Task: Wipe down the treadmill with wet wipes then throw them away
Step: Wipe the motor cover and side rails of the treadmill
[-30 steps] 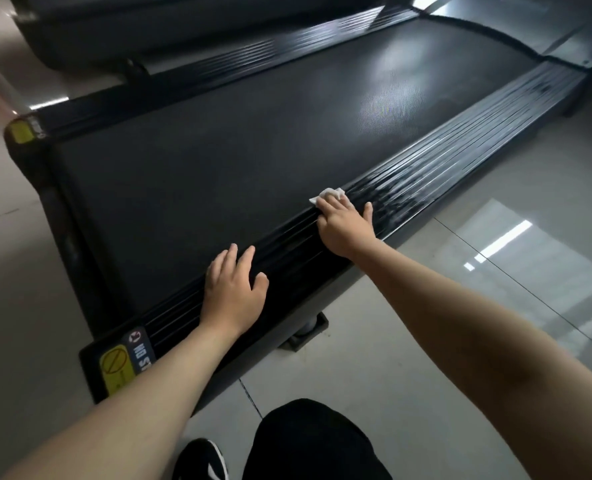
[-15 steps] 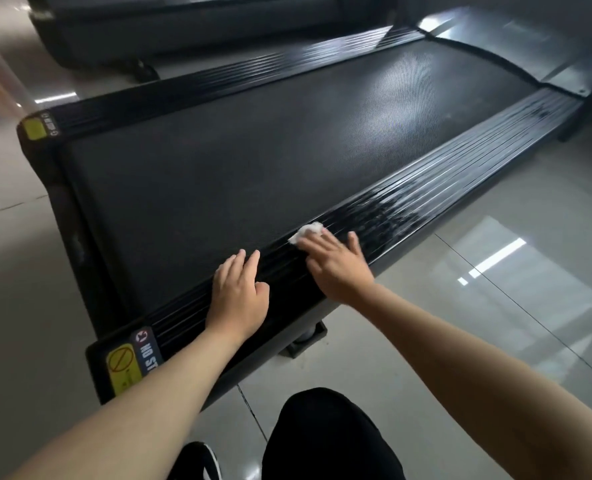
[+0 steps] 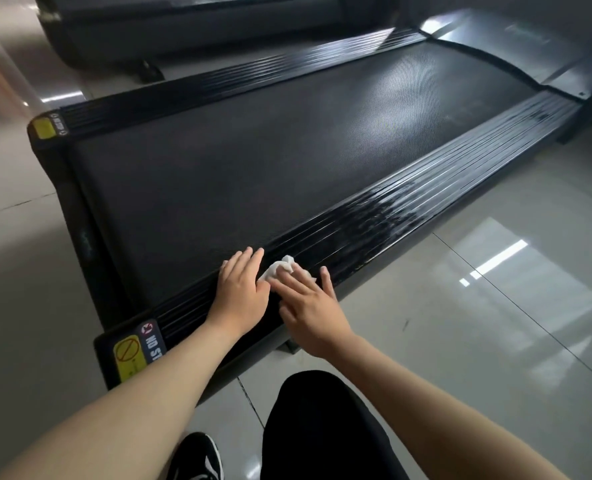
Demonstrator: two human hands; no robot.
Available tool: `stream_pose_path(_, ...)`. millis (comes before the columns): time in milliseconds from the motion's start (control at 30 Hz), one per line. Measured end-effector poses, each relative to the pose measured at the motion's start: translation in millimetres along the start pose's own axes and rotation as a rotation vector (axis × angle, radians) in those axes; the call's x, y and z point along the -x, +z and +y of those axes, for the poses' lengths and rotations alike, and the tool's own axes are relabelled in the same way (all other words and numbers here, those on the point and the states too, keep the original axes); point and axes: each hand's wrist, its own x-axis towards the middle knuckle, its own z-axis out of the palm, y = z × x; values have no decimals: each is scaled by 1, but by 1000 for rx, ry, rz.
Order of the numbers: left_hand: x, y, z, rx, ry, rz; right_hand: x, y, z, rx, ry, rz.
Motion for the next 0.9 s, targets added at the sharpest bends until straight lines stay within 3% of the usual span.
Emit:
stream_pose_path(67,9,-2,-1,-45,30,-12,0,-6,17,77,40,40)
stream_pose_path(233,30,-4,-4,-263,12,49,3,-17,60,97,450,168)
stream_pose_path(333,43,-7,-7,-355,-57,77,6,-5,33,85,444,199)
stream_pose_path(500,58,-12,-12,-399,-208,65,21,24,-30,32,112,122)
stream_pose_path(600,62,-15,-15,-405,-248,74,12,23,-27,72,43,69)
stream_pose_path(900,67,-10,-21,-346,-266,97,-66,-16,43,53,480,87)
